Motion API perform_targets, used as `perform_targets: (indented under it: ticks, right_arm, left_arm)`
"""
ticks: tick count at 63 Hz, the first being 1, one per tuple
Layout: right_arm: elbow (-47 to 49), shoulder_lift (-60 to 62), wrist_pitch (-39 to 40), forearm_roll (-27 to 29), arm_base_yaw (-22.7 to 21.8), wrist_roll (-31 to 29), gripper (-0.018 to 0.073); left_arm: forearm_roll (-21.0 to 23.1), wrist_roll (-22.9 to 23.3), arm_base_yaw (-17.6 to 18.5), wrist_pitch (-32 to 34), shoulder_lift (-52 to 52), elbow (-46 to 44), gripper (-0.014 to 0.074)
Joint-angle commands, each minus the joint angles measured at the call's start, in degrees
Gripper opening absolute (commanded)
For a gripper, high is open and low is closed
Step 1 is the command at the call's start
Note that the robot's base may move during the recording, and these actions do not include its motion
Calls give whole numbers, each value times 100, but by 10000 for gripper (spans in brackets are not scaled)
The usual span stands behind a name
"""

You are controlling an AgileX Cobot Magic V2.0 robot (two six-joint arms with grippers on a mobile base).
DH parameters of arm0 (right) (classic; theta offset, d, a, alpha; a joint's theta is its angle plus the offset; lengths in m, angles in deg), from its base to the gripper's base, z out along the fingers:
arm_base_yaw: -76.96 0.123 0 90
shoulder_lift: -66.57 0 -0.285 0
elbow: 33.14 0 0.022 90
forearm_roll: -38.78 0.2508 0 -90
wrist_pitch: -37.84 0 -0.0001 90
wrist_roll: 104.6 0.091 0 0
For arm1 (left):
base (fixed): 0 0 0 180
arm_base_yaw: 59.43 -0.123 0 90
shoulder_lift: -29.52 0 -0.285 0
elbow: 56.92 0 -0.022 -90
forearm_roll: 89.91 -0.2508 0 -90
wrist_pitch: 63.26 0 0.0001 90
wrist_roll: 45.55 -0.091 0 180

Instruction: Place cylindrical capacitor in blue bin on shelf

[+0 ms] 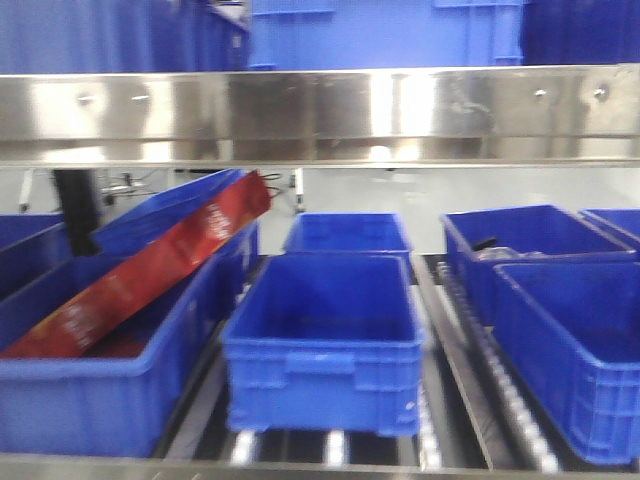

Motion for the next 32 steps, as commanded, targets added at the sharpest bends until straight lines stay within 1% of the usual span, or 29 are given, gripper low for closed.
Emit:
perform_targets:
  ticks: [1,32]
  right_arm:
    - [12,27,177,-44,-31,-12,-162]
    - [12,27,177,-44,-31,-12,-162]
  left_arm:
    - [43,-3,-23,123,-20,8,-111]
    - [43,-3,-23,123,-20,8,-111]
